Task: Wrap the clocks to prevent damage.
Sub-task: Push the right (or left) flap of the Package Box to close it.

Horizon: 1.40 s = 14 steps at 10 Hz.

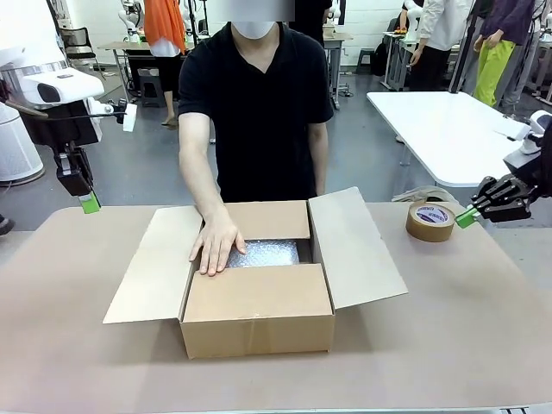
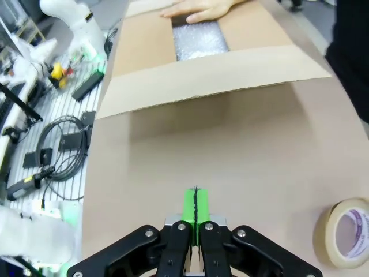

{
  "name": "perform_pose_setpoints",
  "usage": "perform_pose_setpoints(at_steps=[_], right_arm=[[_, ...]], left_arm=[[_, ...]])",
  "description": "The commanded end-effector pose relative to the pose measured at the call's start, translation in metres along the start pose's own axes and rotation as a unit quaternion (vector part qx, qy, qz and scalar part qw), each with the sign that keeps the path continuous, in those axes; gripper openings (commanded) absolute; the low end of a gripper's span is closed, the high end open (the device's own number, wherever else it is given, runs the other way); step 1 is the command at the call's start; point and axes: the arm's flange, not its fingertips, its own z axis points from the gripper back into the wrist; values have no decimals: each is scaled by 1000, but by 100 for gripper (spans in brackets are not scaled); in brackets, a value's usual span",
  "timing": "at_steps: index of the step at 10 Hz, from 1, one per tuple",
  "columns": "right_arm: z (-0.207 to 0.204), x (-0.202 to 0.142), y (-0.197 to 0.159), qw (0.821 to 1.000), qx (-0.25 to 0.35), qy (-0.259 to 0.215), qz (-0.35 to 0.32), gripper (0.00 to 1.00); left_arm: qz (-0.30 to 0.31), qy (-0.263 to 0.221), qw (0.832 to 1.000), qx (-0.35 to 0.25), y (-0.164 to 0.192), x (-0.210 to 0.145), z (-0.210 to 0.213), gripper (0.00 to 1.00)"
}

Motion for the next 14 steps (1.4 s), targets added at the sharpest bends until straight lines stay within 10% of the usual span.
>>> perform_pose_setpoints(at_steps=[1,6,14], right_arm=[[-38,-29,-12,997,19,-23,67,1],[-100,-37,-34,996,-54,-64,6,1],[-144,-6,-40,985,21,-170,26,1]], left_arm=[[9,-4,1000,5,-1,0,0,0],[9,-4,1000,5,-1,0,0,0],[9,-4,1000,5,-1,0,0,0]])
